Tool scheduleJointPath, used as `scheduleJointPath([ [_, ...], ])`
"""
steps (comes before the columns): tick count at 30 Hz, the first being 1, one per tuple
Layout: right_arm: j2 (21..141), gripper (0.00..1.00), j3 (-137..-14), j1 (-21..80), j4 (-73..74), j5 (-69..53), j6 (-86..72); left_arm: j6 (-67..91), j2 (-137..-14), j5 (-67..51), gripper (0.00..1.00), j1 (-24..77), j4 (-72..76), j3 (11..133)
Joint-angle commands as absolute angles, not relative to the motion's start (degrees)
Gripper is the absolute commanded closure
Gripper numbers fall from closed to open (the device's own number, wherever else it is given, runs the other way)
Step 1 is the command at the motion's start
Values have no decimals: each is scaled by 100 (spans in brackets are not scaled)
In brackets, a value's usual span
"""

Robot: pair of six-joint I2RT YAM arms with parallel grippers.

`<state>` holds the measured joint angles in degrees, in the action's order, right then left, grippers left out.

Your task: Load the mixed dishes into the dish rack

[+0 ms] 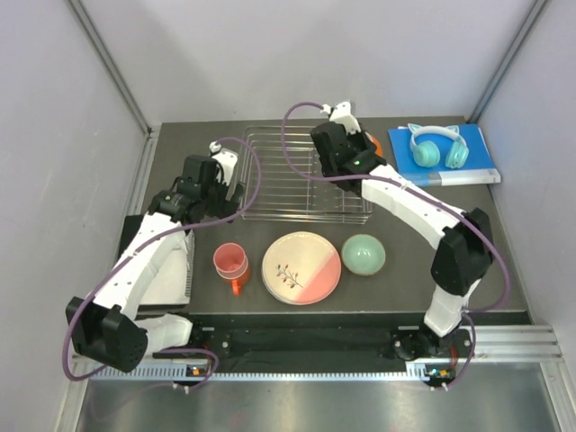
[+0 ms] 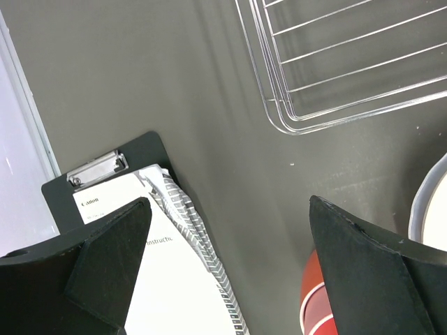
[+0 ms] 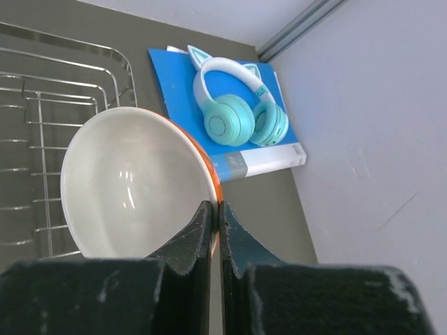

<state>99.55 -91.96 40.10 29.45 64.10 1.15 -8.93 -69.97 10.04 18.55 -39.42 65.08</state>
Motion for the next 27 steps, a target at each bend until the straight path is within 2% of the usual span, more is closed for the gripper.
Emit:
scheduleJointPath([
  [1,10317,100,-9589,4069,1349,7144,1281,-870,-6811,1037,1,1854,-3709,6372],
  [8,11126,100,-9702,4061,-324,7453,2899,-835,-6698,1063,1,1854,-3709,6293],
  [21,12321,100,-10362,3894,-150,7304,2821,-888,-6539,1186,1,1854,-3744,6231],
  [27,12445,100,-10433,3797,-18,7225,2628,-914,-6530,1222,1,1854,-3700,6126],
])
